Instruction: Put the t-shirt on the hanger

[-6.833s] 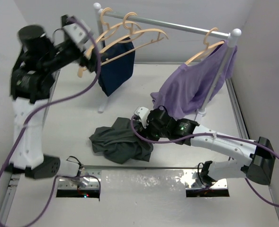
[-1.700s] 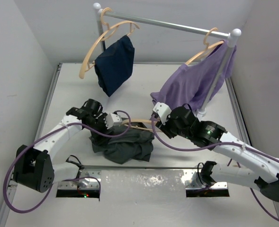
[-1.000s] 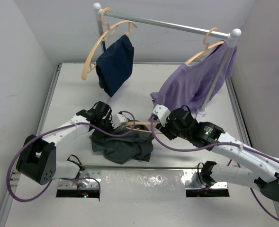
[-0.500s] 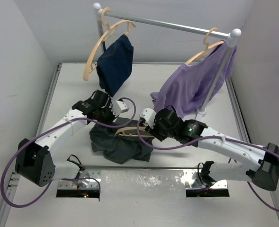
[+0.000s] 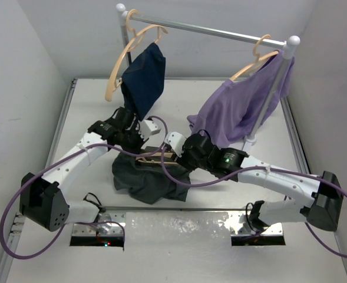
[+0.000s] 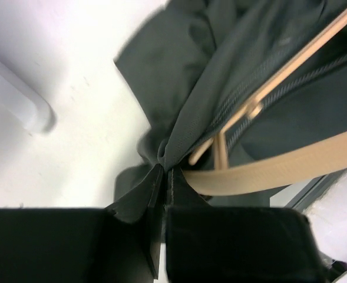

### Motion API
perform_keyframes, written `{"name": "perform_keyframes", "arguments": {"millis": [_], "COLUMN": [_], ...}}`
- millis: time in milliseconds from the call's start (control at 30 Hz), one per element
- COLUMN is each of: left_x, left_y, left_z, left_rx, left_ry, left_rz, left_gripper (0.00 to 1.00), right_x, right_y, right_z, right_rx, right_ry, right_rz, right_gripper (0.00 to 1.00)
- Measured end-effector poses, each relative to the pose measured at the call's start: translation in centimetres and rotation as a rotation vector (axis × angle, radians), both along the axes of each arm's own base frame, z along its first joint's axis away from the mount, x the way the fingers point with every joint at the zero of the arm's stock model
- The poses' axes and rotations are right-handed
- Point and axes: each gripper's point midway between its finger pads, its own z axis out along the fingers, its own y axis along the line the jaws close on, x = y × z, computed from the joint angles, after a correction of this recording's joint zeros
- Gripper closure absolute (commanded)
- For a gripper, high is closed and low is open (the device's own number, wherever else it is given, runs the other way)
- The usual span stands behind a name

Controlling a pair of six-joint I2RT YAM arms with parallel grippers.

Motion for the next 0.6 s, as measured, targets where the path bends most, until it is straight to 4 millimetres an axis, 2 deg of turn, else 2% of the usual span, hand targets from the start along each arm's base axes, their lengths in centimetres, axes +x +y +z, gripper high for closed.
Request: {"name": "perform_keyframes", "arguments": {"millis": [200, 333, 467, 600], "left_x": [1.0, -0.2, -1.3, -1.7], "left_y": [-2.0, -2.9, -3.8, -4.7], "left_z": [3.2, 4.6, 6.8, 9.4], "left_rx": [-0.098, -0.173, -0.253, -0.315], "left_ry": [-0.042, -0.010, -0.008, -0.046], "left_rz": [-0.033, -0.088, -0.149, -0.209], "left_gripper": [1.00, 1.00, 1.00, 1.00], "right_x": [0.5, 1.0, 1.4, 2.2], "right_y": [1.4, 2.2, 3.1, 2.8], "right_z": [-0.4, 0.0, 1.0, 1.8], "right_rx": [0.006, 0.021, 0.029, 0.027], "right_ry": [-0.018, -0.042, -0.070, -0.111], "right_rz": [0.031, 0.042, 0.040, -0.006], "right_gripper": [1.00, 1.00, 1.00, 1.00]}}
